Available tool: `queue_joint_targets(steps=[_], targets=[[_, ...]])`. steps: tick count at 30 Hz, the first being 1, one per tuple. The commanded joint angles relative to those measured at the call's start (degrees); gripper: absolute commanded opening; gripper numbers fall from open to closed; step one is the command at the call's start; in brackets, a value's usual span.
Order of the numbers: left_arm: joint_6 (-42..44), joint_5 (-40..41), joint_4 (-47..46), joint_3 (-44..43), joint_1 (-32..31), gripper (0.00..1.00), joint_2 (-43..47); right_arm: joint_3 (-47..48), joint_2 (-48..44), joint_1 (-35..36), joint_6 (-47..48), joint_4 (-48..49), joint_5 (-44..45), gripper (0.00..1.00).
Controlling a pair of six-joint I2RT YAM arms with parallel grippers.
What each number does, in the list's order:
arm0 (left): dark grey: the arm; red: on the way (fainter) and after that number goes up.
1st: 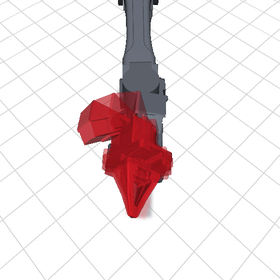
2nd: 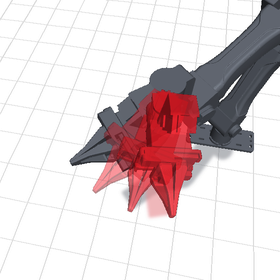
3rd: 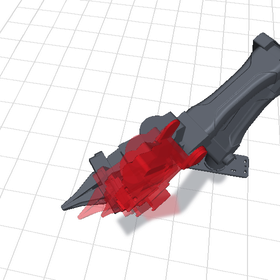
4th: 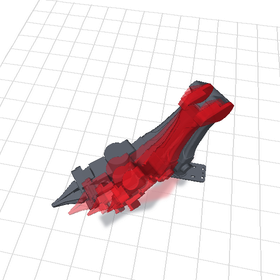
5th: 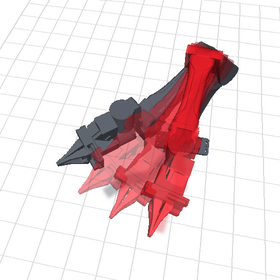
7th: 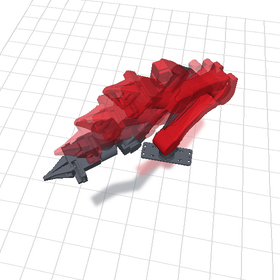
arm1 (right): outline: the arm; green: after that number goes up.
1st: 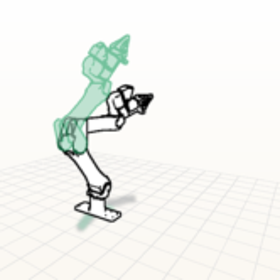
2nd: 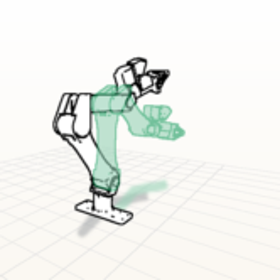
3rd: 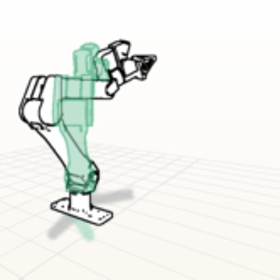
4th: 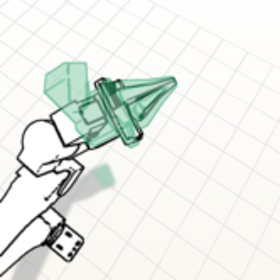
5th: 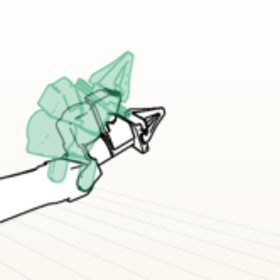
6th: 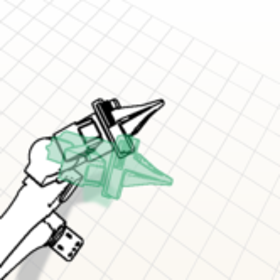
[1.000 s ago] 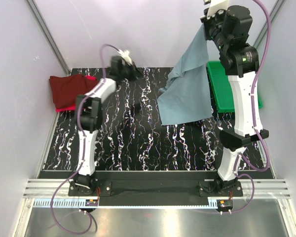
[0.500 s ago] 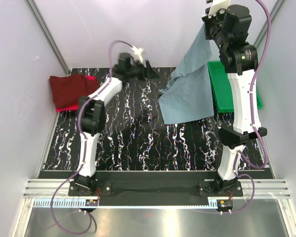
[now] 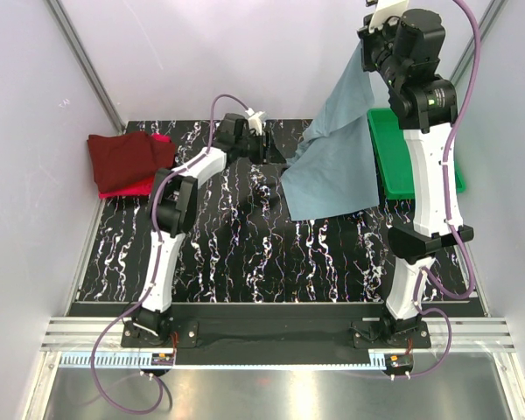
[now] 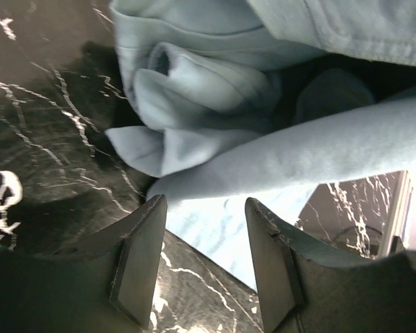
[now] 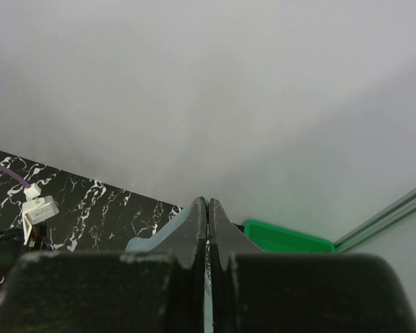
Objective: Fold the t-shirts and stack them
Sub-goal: Flatten the tshirt out
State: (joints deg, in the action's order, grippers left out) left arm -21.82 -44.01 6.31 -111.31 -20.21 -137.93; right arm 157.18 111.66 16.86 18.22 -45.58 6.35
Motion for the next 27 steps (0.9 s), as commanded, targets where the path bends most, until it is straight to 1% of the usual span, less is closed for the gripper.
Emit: queue_joint_targets(steps=[1,8,10,11,14,16,19,20,21,22,23,25,27], targets=[[1.34,1.03,-2.97,-2.77,-0.71,0.55,-1.20,0.32,-1.79,0.19,-0.55,2.43,-1.08,0.00],[0.29,2.43,-4.28,-6.55,-2.38,0.56,-5.94,-1.44,-2.23,0.10,-0.46,2.78,-1.25,0.00],[-0.06,2.87,-4.98,-7.87,-2.64,0.54,-6.74,-1.70,-2.41,0.10,-0.46,2.87,-1.34,0.00],[-0.06,3.40,-5.34,-8.13,-2.99,0.51,-7.26,-1.88,-2.41,0.10,-0.46,2.87,-1.43,0.00],[-0.15,4.54,-5.95,-8.66,-3.26,0.36,-7.44,-2.23,-2.67,0.10,-0.20,2.96,-1.34,0.00],[-0.15,5.25,-6.04,-8.66,-3.26,0.29,-7.44,-2.41,-2.76,0.19,0.06,2.87,-1.17,0.00],[-0.32,6.48,-5.87,-8.66,-3.00,0.24,-7.35,-2.23,-2.76,0.10,-0.11,2.87,-1.16,0.00],[-0.24,7.18,-5.52,-8.66,-2.91,0.29,-7.18,-2.15,-2.76,0.19,-0.03,2.78,-1.25,0.00],[-0.58,8.49,-4.99,-8.75,-2.91,0.37,-7.18,-2.15,-2.76,0.10,0.06,2.69,-1.25,0.00],[-0.76,9.72,-4.47,-8.75,-3.00,0.55,-6.92,-2.15,-2.85,0.10,0.06,2.61,-1.16,0.00],[-0.59,10.86,-4.20,-8.84,-2.82,0.62,-6.39,-2.15,-3.20,0.10,0.15,2.52,-1.16,0.00],[-1.29,11.31,-4.54,-8.67,-2.56,0.69,-5.78,-2.49,-3.81,0.10,0.33,2.34,-0.90,0.00],[-1.99,11.23,-4.90,-9.10,-2.12,0.70,-5.60,-3.28,-5.13,0.10,0.59,2.25,-0.55,0.00]])
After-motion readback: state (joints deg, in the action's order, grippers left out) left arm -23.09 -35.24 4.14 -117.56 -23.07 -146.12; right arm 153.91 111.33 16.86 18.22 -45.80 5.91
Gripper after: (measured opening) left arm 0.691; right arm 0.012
